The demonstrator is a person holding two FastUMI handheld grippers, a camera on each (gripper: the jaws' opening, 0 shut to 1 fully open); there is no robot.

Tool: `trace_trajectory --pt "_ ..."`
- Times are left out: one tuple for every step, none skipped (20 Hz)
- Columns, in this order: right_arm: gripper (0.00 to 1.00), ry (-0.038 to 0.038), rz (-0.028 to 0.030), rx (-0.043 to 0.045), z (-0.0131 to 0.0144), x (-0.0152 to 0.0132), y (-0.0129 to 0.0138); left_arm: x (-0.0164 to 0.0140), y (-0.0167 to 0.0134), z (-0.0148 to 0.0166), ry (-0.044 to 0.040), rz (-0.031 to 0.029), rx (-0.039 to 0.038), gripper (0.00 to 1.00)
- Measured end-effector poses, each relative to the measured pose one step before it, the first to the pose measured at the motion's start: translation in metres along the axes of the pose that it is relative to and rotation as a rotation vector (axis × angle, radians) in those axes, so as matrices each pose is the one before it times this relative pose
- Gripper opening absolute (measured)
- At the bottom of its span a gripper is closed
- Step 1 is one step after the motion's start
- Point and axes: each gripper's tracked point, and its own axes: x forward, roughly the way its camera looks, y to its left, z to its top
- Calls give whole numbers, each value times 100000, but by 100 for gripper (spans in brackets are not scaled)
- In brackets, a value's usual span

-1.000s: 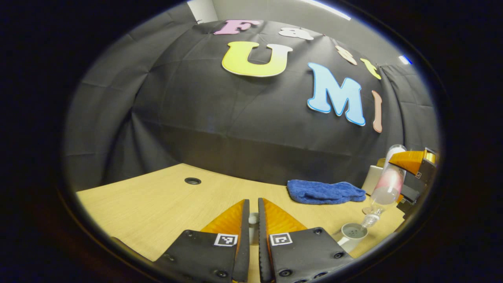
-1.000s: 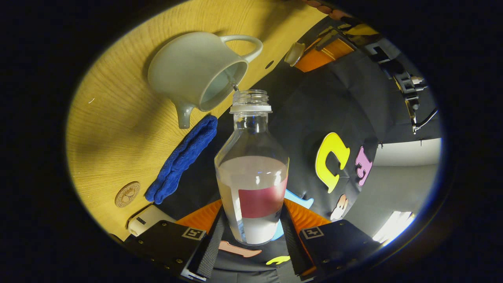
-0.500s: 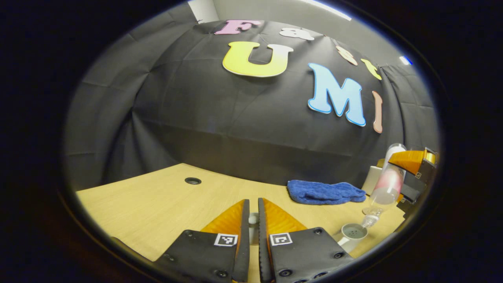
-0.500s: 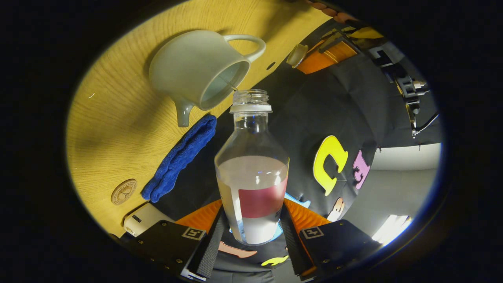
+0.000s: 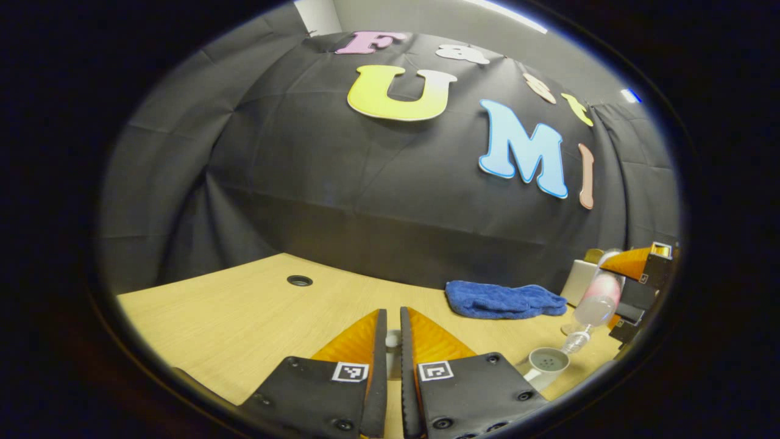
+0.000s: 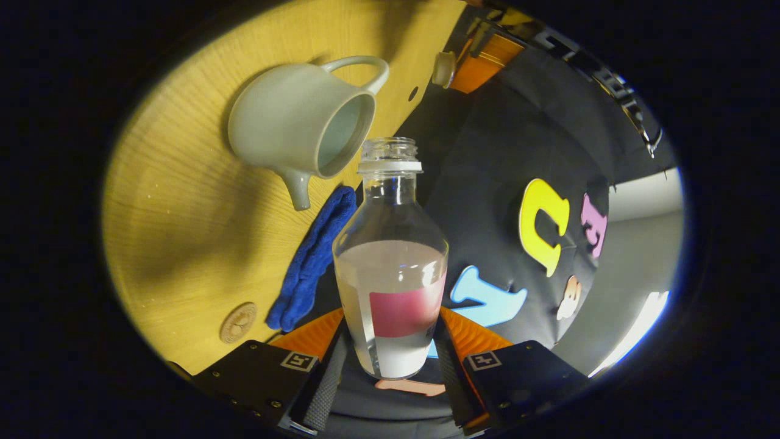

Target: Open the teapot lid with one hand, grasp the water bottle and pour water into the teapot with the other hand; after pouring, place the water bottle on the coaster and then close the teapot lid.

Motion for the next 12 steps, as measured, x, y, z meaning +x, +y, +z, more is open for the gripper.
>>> trace_trajectory --pt "76 426 2014 5483 57 -169 395 0 85 21 -13 134 19 12" --pt "74 -87 1545 4607 9 -159 223 -60 7 49 -6 181 -16 16" --pt "74 313 2181 4685 -135 -44 473 6 -2 13 -79 218 -120 16" --pt "74 497 2132 5170 -184 -58 450 -10 7 45 -122 102 -153 19" --pt "74 201 1885 5089 -121 36 371 47 20 -43 -170 0 -169 19" --pt "74 219 1744 4661 -153 -38 348 42 -26 5 -140 115 -86 19" --pt "74 490 1334 4584 -267 2 363 -38 5 -43 -35 -58 -72 16" --pt "74 261 1404 4176 -136 -169 521 61 2 5 39 -2 -31 16" --pt "74 238 1198 4103 -268 22 240 -29 -40 -33 133 -120 66 16" --pt "74 362 1485 4171 -340 15 318 8 1 -15 199 122 281 16" --pt "74 435 1716 4461 -399 173 416 79 -36 -227 265 -9 271 19" --pt "74 608 1724 4903 -466 187 344 -96 -57 69 49 -217 -112 19"
